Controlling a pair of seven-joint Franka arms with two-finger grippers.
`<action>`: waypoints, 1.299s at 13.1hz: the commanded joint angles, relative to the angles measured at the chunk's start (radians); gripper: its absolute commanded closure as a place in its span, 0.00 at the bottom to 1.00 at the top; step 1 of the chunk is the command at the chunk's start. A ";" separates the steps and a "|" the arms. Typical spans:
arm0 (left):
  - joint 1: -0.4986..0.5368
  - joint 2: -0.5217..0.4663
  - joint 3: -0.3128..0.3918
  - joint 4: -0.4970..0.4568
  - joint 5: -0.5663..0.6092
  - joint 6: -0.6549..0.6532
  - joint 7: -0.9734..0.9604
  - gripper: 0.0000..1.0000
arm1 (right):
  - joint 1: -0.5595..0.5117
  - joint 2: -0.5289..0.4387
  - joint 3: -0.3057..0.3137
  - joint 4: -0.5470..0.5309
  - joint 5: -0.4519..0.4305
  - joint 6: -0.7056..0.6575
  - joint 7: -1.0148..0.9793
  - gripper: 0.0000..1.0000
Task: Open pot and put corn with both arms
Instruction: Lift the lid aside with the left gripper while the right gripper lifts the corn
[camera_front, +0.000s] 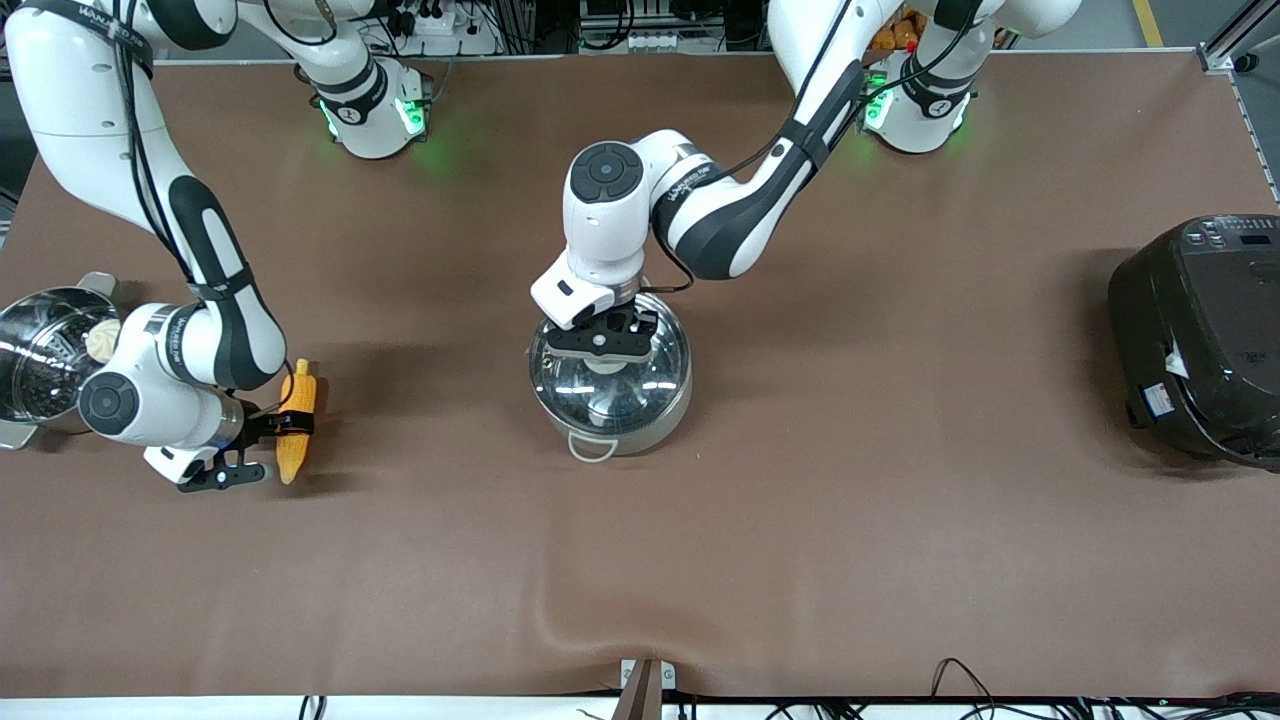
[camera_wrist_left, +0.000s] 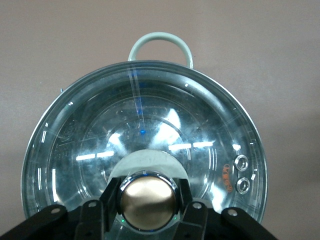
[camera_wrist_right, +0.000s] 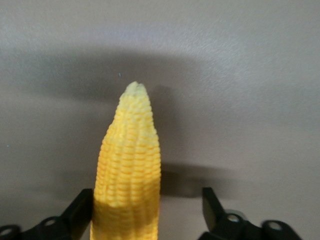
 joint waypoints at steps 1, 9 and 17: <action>-0.013 -0.008 0.003 0.009 0.017 -0.054 -0.005 1.00 | -0.007 0.018 0.004 0.024 0.006 -0.034 -0.013 1.00; 0.066 -0.250 0.003 -0.011 0.014 -0.359 -0.008 1.00 | 0.037 -0.073 0.009 0.043 0.005 -0.147 -0.042 1.00; 0.396 -0.695 -0.003 -0.576 0.002 -0.201 0.096 1.00 | 0.315 -0.162 0.084 0.194 0.042 -0.404 -0.030 1.00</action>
